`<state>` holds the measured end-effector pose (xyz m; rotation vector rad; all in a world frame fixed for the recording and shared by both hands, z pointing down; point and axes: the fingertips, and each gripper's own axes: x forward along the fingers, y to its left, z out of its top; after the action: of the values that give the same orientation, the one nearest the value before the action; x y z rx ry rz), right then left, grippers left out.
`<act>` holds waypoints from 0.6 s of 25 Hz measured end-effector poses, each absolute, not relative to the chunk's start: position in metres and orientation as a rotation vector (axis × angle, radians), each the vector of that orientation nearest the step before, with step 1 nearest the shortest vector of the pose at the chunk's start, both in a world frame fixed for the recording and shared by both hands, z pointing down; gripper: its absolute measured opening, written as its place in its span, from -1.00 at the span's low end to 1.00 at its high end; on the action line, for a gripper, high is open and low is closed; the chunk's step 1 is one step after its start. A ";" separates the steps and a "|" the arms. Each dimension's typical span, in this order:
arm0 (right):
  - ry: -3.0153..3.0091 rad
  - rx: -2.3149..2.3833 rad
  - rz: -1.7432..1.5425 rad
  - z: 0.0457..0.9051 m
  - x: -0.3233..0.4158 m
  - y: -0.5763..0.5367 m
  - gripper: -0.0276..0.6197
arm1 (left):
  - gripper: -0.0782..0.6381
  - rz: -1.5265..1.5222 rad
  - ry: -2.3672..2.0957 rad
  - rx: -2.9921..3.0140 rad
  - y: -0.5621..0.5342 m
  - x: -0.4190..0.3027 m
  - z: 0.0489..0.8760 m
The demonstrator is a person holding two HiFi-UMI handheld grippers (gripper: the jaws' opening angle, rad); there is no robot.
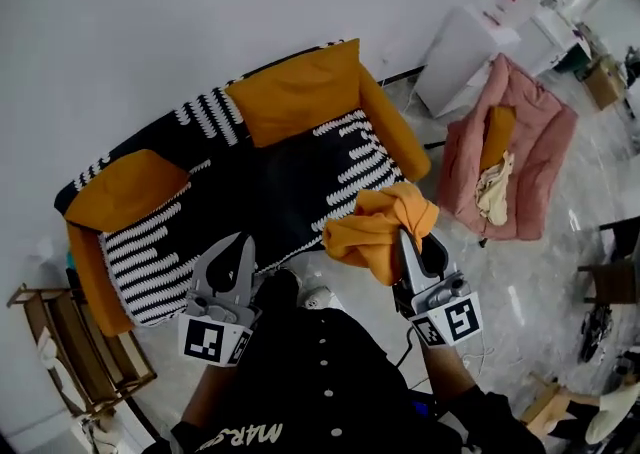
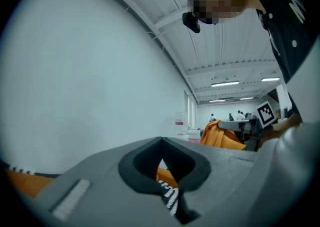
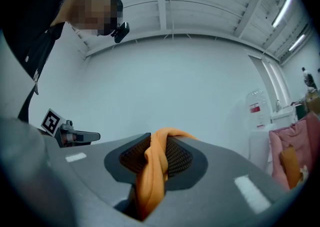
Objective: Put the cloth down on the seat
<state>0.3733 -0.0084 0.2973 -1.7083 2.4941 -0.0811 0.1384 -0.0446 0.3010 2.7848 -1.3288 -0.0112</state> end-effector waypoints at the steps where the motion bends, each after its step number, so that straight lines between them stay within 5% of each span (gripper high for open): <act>1: 2.521 -1.673 -0.075 0.295 0.367 -0.018 -0.58 | -0.78 -0.010 -1.367 2.768 -0.047 0.131 0.300; 15: 2.702 -1.440 -0.080 0.295 0.290 -0.110 -0.58 | -0.78 -0.035 -1.578 2.635 -0.098 0.063 0.304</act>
<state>0.2901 -0.1103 0.2951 -1.4403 2.7020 -0.0804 0.0626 -0.0977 0.3045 2.6355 -1.5781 -0.0348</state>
